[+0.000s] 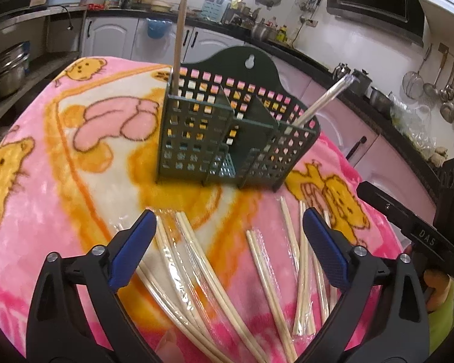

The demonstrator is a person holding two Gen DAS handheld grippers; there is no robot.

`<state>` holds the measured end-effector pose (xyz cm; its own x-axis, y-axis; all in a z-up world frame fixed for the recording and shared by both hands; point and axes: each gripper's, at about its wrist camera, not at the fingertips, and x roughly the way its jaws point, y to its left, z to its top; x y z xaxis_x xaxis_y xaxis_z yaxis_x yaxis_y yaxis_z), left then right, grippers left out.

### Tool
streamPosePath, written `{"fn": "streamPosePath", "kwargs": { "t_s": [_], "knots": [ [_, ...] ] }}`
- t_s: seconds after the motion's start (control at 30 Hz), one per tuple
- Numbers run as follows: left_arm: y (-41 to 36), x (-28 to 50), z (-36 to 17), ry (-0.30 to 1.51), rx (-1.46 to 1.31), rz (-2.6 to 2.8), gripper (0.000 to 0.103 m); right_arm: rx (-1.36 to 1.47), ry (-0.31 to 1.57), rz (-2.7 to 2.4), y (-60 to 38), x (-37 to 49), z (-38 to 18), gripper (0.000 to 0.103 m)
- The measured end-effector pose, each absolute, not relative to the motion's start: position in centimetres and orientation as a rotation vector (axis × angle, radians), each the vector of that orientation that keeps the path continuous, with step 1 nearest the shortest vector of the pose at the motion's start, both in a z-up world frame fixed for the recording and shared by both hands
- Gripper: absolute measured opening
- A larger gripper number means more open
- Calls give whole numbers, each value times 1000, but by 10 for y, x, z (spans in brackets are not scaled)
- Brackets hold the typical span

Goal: Organize utensils
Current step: 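Move the right gripper back down to the remaining wrapped chopsticks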

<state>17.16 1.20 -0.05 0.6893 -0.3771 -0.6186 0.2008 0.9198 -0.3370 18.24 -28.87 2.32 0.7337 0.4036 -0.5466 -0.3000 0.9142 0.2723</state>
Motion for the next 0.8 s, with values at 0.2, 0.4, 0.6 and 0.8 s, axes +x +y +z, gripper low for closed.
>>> {"fn": "streamPosePath", "kwargs": {
  "t_s": [0.2,0.4,0.6,0.8],
  "knots": [
    [9,174,-18,811,-276,-341,66,151,691,397,-286,186,13,44],
    [12,183,-40,918,-322,-348,49,147,708,402,-285,189,9,39],
    [13,197,-50,975,-319,-331,49,132,753,392,-282,197,2,38],
    [8,213,-50,1000,-302,-322,49,132,843,385,-279,212,-13,38]
  ]
}}
